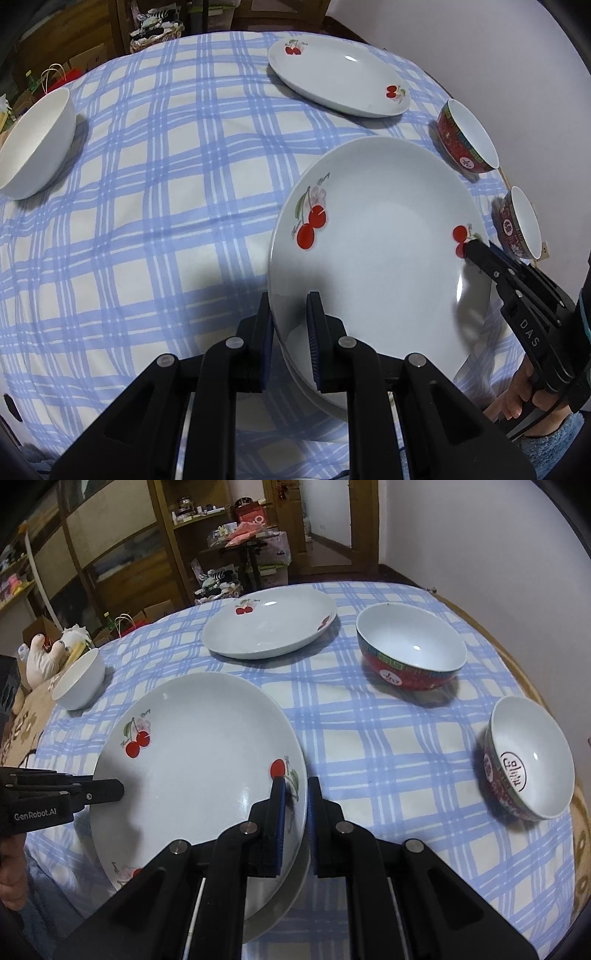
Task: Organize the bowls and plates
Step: 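Keep holding the cherry plates tilted on their rims with both tools, then lower the cherry plates onto the cloth and open both tools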
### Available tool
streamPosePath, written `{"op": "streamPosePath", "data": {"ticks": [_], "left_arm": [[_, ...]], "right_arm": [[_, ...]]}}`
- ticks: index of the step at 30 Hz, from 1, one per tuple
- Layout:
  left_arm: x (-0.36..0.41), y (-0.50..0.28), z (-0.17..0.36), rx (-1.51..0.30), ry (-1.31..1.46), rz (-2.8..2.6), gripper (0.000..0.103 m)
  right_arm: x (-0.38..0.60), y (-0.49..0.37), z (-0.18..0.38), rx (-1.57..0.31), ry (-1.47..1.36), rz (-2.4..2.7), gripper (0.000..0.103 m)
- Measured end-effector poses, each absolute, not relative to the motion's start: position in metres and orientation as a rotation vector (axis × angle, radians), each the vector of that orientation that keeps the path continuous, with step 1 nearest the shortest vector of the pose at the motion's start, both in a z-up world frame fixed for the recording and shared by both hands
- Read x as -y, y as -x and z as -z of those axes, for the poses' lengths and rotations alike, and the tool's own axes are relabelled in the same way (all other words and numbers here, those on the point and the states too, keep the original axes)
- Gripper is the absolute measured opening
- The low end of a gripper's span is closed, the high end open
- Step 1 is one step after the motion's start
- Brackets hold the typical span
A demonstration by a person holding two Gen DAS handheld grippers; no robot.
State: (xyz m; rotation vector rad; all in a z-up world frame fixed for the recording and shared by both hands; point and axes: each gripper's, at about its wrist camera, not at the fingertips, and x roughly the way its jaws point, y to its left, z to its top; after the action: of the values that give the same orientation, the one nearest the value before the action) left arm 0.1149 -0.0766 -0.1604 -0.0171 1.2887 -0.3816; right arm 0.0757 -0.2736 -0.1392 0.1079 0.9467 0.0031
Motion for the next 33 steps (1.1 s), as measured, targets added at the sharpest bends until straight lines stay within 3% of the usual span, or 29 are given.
{"op": "streamPosePath", "data": {"ticks": [33], "left_arm": [[0.0844, -0.1198, 0.1596, -1.267, -0.055, 0.382, 0.016]], "right_arm": [[0.2713, -0.0823, 0.1431, -0.954, -0.079, 0.011, 0.012]]}}
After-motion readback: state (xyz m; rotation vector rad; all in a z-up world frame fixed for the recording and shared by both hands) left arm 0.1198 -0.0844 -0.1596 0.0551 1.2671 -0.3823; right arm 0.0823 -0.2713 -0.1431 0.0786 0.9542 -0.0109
